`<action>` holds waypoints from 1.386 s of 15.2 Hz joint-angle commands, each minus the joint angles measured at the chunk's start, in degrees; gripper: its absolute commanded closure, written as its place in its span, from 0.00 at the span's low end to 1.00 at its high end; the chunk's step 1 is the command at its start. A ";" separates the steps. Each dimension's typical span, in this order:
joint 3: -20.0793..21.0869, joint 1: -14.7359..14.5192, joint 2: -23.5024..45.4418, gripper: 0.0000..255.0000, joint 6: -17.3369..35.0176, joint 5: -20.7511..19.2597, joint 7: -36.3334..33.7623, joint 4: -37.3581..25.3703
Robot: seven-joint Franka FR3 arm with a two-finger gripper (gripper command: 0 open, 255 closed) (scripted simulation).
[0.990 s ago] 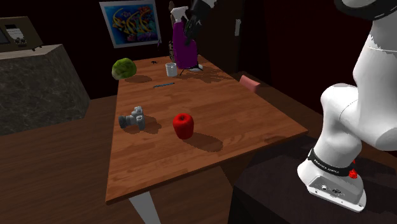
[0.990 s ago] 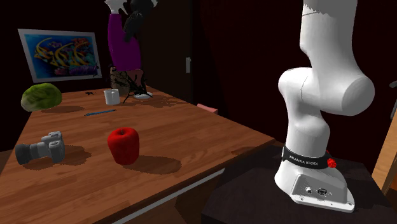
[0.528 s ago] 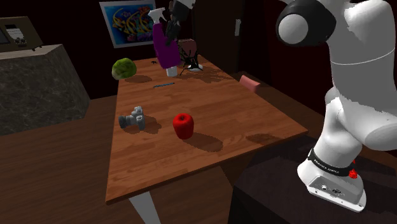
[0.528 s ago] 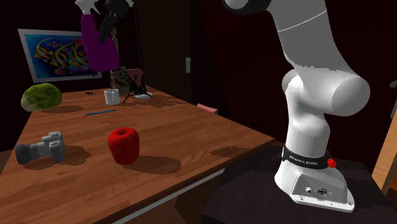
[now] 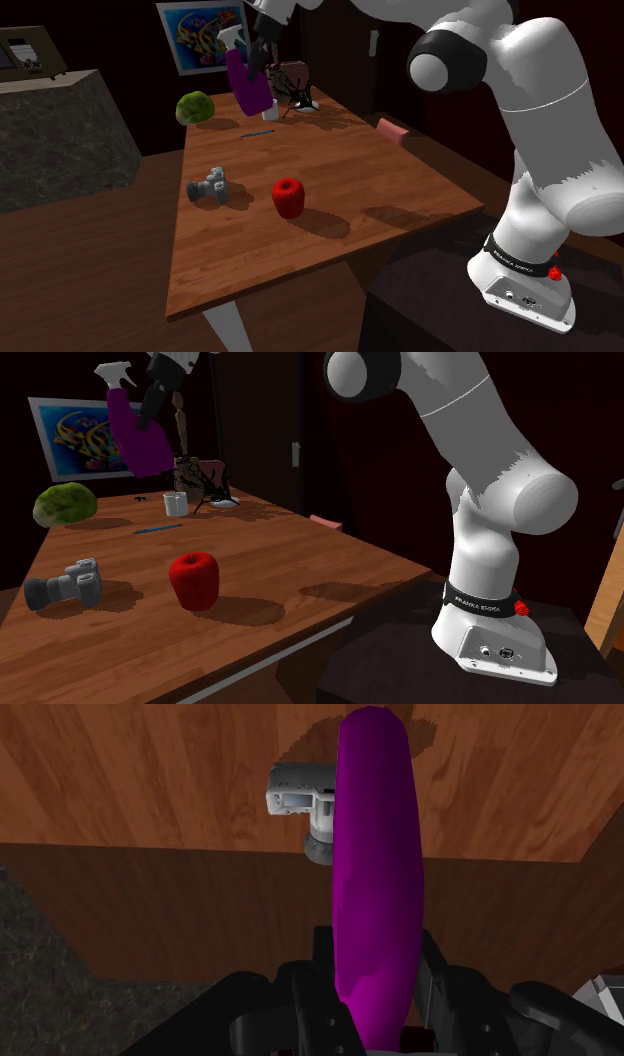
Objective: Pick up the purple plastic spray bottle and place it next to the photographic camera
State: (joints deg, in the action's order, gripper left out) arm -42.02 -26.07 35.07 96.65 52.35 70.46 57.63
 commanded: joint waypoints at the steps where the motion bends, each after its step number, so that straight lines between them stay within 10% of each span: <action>1: -0.24 -1.19 -0.82 1.00 1.72 -0.26 1.22 3.04; 21: 0.46 -6.02 -1.59 1.00 14.23 1.63 9.85 19.60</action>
State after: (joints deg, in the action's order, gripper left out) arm -41.66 -31.95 33.41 110.26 53.76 79.86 76.56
